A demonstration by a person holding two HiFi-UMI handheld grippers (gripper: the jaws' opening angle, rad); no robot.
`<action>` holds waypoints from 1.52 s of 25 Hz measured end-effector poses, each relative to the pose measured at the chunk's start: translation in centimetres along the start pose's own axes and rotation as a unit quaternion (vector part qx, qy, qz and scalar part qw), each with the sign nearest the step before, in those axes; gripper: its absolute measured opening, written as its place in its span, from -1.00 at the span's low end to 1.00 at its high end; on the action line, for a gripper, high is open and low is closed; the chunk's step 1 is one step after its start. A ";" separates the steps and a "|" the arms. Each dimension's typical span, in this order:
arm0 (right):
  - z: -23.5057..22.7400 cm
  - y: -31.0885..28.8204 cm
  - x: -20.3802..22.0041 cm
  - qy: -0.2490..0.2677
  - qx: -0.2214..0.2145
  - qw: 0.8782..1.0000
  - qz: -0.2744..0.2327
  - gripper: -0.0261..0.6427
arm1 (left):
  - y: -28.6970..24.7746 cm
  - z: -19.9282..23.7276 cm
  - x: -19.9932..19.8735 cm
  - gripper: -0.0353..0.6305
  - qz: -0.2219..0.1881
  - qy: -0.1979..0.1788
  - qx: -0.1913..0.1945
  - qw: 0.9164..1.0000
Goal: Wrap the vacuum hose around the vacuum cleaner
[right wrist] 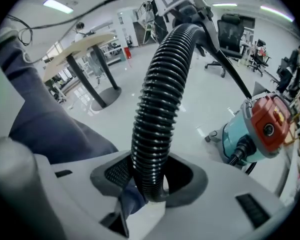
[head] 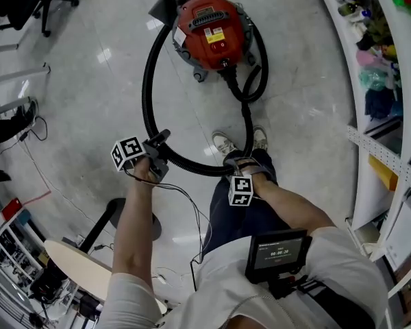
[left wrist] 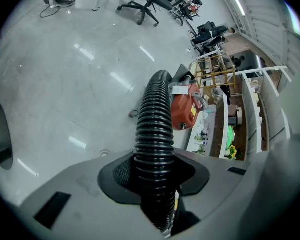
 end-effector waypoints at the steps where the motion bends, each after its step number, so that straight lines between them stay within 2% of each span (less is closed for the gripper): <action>1: 0.7 0.6 0.4 -0.001 -0.009 1.000 -0.001 -0.39 | -0.2 0.1 0.5 -0.48 0.006 0.001 -0.001 1.000; 8: 3.3 5.6 4.8 -0.019 -0.050 0.998 0.025 -0.40 | -2.7 -1.3 3.9 -0.48 0.031 0.015 0.015 0.999; 14: 3.1 8.8 9.7 -0.020 -0.047 0.996 0.067 -0.40 | -6.1 -3.9 5.7 -0.48 0.057 0.024 0.033 0.998; 19: 3.1 11.1 12.8 -0.010 -0.042 0.995 0.095 -0.40 | -8.5 -5.6 7.1 -0.48 0.093 0.017 0.036 0.995; 24: 3.3 13.0 14.1 -0.008 -0.039 0.994 0.104 -0.40 | -10.3 -7.1 7.8 -0.47 0.140 -0.011 0.037 0.989; 29: 3.8 14.0 15.0 -0.012 -0.035 0.994 0.107 -0.40 | -11.5 -7.9 8.3 -0.44 0.175 -0.048 0.019 0.983; 34: 3.6 14.8 16.1 -0.024 -0.037 0.993 0.109 -0.40 | -12.4 -8.5 8.6 -0.37 0.195 -0.080 0.002 0.978; 38: 3.3 15.6 16.6 -0.035 -0.041 0.993 0.104 -0.40 | -12.5 -9.4 8.5 -0.27 0.209 -0.124 -0.011 0.970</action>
Point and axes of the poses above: the fingertips, and each gripper's own axes: y backward along the fingers, z to its left, x out of its underside, the point moved 2 cm from there along y, backward along the fingers, and after that the axes turned 14 degrees about z, right-handed, at the moved point
